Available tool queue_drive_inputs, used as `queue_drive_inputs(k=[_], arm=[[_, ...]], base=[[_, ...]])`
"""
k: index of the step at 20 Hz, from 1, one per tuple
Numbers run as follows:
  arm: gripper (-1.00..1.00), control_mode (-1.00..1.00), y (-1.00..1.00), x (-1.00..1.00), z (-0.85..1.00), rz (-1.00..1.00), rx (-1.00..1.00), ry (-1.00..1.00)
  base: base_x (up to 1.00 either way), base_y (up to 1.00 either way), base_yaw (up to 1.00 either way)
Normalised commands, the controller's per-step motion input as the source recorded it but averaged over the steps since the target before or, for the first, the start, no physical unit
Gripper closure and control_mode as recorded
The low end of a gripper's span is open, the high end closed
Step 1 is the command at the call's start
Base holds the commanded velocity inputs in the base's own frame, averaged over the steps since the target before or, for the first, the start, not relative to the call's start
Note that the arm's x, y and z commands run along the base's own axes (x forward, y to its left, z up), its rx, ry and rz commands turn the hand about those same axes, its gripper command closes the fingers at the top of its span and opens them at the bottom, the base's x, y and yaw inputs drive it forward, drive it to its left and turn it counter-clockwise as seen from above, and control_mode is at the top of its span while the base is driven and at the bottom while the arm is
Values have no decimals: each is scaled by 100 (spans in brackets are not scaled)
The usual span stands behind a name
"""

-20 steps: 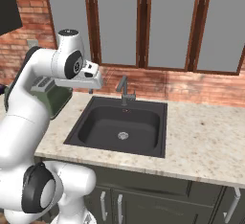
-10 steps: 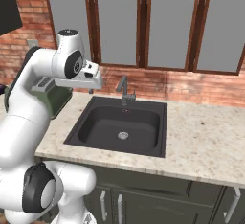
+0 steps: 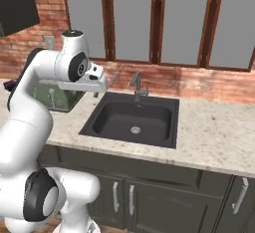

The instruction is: Close all open cabinet doors.

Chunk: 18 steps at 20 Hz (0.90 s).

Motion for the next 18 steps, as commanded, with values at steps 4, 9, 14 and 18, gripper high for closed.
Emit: queue_drive_inputs(k=[4,9,14,18], arm=[[-100,100,0,0,0,0,0,0],[-100,100,0,0,0,0,0,0],[-100,100,0,0,0,0,0,0],[-100,100,0,0,0,0,0,0]], base=[[-17,0,76],[-4,0,100],[-4,0,100],[-2,0,100]])
